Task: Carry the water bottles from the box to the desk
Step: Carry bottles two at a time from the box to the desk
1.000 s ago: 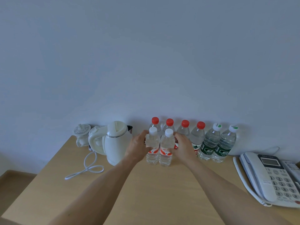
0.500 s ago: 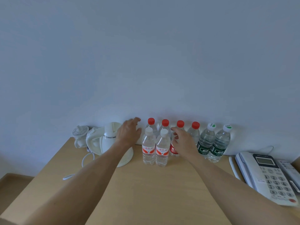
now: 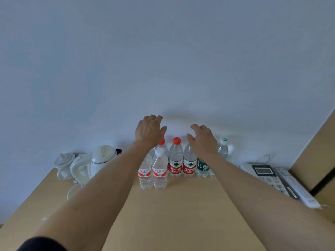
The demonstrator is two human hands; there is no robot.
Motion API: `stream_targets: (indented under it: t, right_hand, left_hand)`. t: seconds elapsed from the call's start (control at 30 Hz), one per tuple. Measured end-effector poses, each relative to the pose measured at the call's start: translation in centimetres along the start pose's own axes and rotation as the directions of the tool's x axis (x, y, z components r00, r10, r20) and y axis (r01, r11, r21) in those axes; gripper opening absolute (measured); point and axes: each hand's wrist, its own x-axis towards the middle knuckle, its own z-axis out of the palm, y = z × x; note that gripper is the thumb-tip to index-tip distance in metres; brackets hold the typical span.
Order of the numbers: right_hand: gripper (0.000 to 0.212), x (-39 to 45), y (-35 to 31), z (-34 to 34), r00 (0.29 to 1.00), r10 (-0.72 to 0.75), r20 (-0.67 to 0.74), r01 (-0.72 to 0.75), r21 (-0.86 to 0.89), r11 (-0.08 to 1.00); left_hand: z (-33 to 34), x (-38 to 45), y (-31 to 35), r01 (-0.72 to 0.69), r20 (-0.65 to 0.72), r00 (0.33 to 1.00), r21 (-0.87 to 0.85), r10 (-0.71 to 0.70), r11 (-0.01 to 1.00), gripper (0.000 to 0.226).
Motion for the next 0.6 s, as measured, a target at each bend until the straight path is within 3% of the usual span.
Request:
stream_targets:
  t: [0.37,0.6]
  right_hand:
    - [0.043,-3.4,6.1,-6.4,0.961,0.272,-0.053,-0.277,-0.159,0.948]
    - [0.044,-10.6,9.8,-11.6,0.838,0.518,-0.173,-0.546,-0.233,0.805]
  left_hand:
    - [3.2,1.7,9.9,-0.222,0.128,0.965,-0.058,0.228,0.973,0.051]
    - [4.6,0.6,17.6,-0.431,0.173,0.871,-0.176,0.459,0.885,0.050]
